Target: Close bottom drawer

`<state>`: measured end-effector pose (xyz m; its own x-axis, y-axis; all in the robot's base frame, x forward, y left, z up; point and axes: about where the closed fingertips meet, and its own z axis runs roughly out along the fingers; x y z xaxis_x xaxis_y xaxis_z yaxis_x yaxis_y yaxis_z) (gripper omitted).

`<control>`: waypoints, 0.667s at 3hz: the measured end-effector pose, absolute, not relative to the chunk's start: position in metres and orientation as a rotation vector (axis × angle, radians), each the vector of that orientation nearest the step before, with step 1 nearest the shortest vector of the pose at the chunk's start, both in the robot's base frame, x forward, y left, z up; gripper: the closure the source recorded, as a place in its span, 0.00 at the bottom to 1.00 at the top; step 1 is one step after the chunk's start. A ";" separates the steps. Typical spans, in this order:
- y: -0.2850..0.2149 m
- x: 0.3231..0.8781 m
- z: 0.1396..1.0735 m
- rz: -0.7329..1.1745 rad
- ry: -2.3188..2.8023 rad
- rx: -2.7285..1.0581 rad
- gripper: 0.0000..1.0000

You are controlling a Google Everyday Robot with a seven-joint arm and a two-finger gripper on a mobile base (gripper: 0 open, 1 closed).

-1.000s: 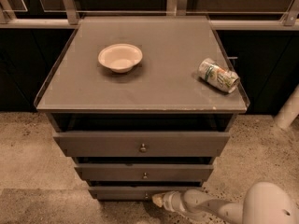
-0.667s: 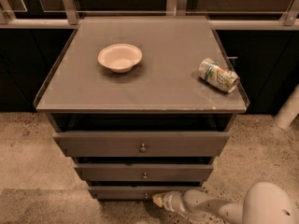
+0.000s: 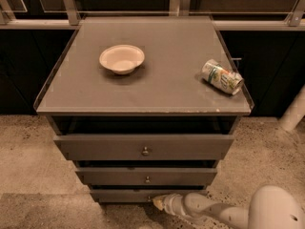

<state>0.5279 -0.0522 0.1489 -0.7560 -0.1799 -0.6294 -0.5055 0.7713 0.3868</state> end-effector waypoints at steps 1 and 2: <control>-0.053 0.525 0.149 0.743 2.384 -0.510 1.00; -0.060 0.504 0.165 0.814 2.492 -0.520 1.00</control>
Offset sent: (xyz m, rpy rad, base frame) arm -0.0484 -0.1141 0.0536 -0.1184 0.3583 0.0308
